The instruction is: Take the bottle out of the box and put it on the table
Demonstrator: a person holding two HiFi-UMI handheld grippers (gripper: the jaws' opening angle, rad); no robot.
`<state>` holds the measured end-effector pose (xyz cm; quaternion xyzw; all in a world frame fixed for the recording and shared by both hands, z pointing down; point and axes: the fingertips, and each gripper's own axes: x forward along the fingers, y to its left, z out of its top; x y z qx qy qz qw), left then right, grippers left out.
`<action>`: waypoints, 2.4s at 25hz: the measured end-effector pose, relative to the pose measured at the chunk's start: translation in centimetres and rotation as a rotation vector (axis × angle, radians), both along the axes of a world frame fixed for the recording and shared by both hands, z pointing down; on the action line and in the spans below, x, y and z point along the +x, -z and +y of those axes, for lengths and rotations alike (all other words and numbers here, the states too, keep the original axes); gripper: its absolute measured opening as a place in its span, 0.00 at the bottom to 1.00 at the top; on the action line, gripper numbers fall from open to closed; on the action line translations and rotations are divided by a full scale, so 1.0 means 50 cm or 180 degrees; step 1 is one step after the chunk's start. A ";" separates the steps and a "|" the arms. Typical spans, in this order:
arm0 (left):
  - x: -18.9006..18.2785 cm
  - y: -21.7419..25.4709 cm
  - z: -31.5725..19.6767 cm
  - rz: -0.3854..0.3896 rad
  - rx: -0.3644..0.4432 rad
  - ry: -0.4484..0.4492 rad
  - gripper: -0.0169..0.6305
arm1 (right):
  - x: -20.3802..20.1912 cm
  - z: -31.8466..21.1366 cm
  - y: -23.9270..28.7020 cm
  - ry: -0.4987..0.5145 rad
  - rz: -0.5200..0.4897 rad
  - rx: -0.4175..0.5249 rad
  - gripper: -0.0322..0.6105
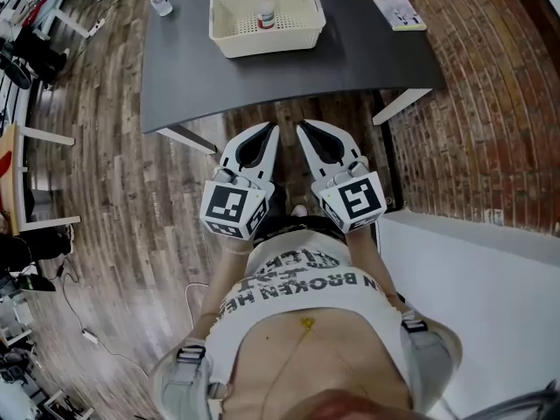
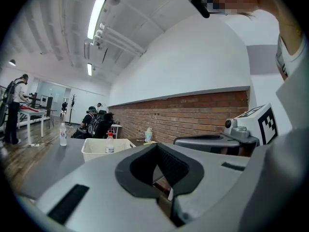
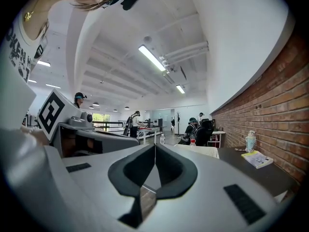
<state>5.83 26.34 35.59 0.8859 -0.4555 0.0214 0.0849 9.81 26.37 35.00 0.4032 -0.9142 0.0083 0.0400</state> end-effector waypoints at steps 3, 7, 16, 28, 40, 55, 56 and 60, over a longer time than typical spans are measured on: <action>-0.009 0.003 -0.048 0.0013 0.0015 -0.0081 0.04 | -0.007 -0.049 0.006 -0.0079 0.0008 0.0029 0.06; -0.024 0.004 -0.113 0.0019 0.0032 -0.0178 0.04 | -0.026 -0.114 0.008 -0.0158 0.0026 0.0032 0.06; -0.066 -0.001 -0.210 0.0038 0.0012 -0.0277 0.04 | -0.089 -0.214 -0.004 -0.0159 0.0067 -0.0047 0.06; -0.130 -0.016 -0.277 0.0009 -0.0026 -0.0431 0.04 | -0.161 -0.291 -0.021 -0.0255 0.0066 -0.0114 0.06; -0.164 -0.025 -0.312 0.0114 -0.0102 -0.0554 0.04 | -0.196 -0.326 -0.040 -0.0318 0.0049 -0.0215 0.06; -0.125 -0.033 -0.494 0.0123 -0.0127 -0.0456 0.04 | -0.175 -0.513 -0.031 -0.0044 0.0033 -0.0186 0.06; -0.120 -0.033 -0.510 0.0122 -0.0134 -0.0447 0.04 | -0.169 -0.528 -0.031 -0.0037 0.0038 -0.0188 0.06; -0.096 -0.026 -0.565 0.0112 -0.0143 -0.0440 0.04 | -0.143 -0.586 -0.028 -0.0019 0.0046 -0.0206 0.06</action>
